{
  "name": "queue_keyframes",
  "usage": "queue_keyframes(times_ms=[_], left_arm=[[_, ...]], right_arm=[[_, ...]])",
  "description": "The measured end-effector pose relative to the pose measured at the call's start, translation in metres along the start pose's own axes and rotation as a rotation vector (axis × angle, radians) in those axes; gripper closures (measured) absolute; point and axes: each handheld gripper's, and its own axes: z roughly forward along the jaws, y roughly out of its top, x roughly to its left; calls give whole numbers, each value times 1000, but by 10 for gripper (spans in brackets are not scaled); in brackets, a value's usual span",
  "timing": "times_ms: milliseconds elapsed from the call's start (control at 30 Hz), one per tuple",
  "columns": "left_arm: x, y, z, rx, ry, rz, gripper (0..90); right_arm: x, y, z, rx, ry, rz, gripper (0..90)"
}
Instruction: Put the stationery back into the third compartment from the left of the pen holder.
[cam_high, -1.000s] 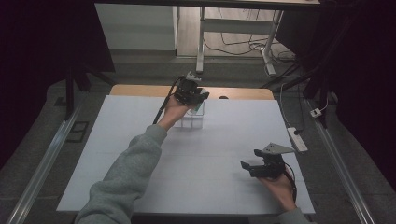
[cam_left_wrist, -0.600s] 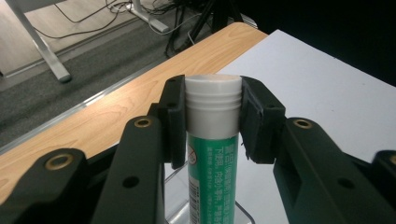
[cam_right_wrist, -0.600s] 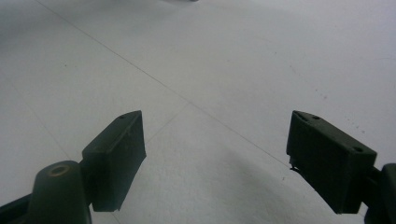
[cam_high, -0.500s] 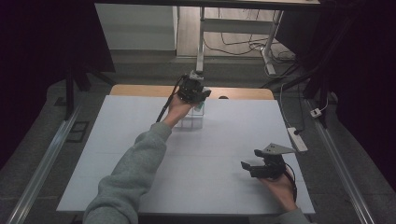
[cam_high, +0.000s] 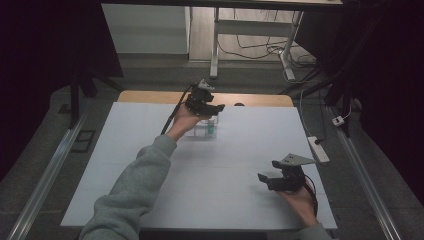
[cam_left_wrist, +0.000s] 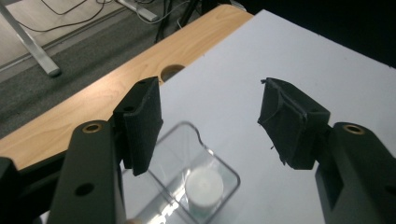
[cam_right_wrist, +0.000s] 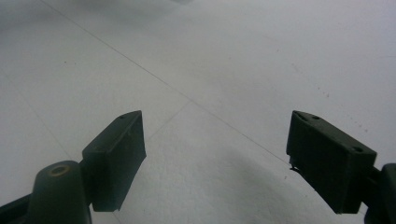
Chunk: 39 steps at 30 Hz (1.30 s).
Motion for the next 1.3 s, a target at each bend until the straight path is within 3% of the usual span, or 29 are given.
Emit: queue_keyframes(times_ms=[233,467,600,900,1033,1300], left_arm=[[-1,-23,-15,3,-29,8,389],[-5,-47,-41,0,-43,30,393],[-7,-66,-58,4,-66,15,385],[-13,-115,-103,26,-48,8,383],[-14,-132,-120,13,-62,-29,382],[-21,-161,-135,39,-15,-9,381]], right_arm=[[0,0,0,7,-8,-3,191],[0,0,1,12,-14,-6,191],[0,0,0,7,-11,-4,191],[0,0,0,-1,-9,-5,192],[0,0,1,0,-12,-3,192],[0,0,0,-1,-9,-2,193]])
